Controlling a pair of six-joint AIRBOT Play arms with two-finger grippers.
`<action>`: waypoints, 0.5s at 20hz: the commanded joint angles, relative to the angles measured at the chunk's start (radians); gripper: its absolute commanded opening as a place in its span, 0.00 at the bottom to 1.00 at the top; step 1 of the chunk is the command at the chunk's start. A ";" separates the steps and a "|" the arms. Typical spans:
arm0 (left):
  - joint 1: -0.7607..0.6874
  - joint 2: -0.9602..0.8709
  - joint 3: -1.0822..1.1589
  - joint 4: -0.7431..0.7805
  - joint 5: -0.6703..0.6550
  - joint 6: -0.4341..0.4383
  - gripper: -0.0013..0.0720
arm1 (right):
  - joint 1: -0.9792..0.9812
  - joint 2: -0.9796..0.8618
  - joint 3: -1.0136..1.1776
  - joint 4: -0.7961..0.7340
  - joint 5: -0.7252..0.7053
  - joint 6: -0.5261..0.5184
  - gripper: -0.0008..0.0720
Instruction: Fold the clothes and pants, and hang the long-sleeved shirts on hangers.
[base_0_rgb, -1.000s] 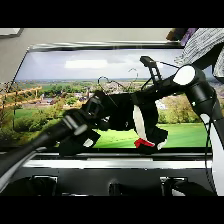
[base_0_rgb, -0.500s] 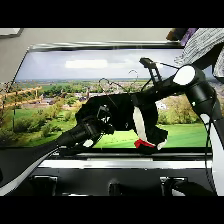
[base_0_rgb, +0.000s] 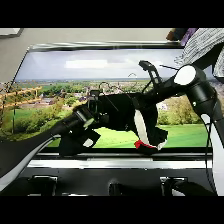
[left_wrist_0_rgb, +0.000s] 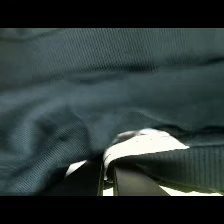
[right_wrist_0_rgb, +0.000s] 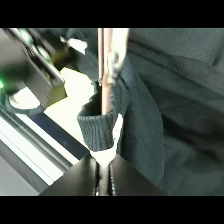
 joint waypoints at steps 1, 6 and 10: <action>0.084 0.056 0.035 -0.268 -0.062 0.280 0.06 | 0.001 0.019 0.001 -0.006 0.053 -0.010 0.06; 0.262 0.079 0.042 -0.775 -0.152 0.657 0.06 | 0.001 0.098 0.001 -0.008 0.055 -0.013 0.06; 0.359 0.080 0.077 -0.894 -0.156 0.713 0.06 | 0.072 0.122 0.001 -0.070 0.088 -0.013 0.06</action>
